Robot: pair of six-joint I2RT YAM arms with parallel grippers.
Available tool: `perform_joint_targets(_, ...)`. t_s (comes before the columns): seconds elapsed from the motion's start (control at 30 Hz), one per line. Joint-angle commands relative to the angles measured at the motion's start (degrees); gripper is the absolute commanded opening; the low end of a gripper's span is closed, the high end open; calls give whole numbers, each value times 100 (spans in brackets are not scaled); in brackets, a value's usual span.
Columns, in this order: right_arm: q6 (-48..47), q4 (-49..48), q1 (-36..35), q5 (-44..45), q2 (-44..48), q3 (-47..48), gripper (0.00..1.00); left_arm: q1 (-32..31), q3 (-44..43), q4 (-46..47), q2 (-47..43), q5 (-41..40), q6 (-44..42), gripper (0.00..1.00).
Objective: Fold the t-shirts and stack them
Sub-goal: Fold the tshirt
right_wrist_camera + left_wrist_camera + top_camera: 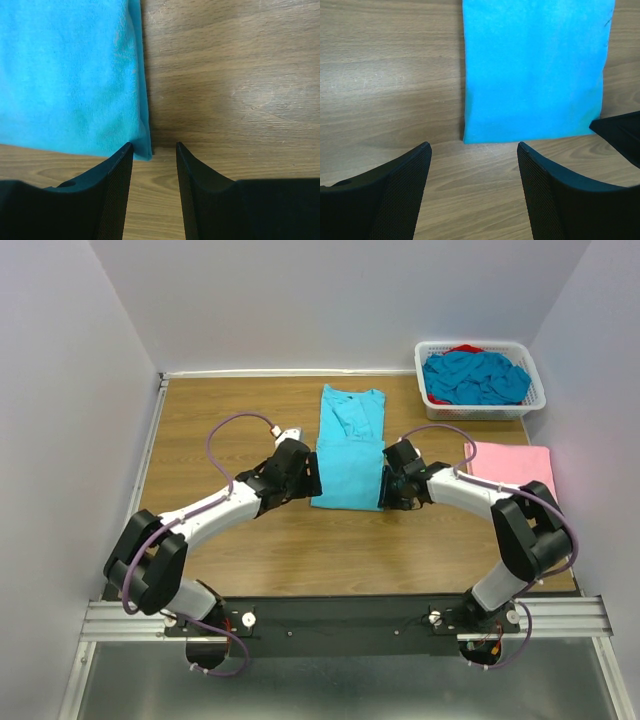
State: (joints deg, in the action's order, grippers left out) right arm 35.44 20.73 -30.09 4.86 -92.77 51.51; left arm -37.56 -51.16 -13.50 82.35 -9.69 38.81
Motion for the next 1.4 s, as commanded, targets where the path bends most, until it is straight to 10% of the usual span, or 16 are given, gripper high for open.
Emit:
perform_joint_targets(0.0, -64, 229, -146, 322, -109, 211, 47, -111, -202, -144, 115, -322, -93, 77)
perform_joint_targets(0.5, -160, 1038, -507, 560, -751, 562, 43, -339, -553, -452, 422, -551, -154, 77)
perform_joint_targets(0.93, -152, 1091, -525, 621, -725, 475, 1, -471, -949, -803, 1125, -428, -347, 76)
perform_joint_targets(1.37, -213, 1047, -525, 674, -628, 413, 1, -524, -1397, -1305, 1943, -481, -470, 51)
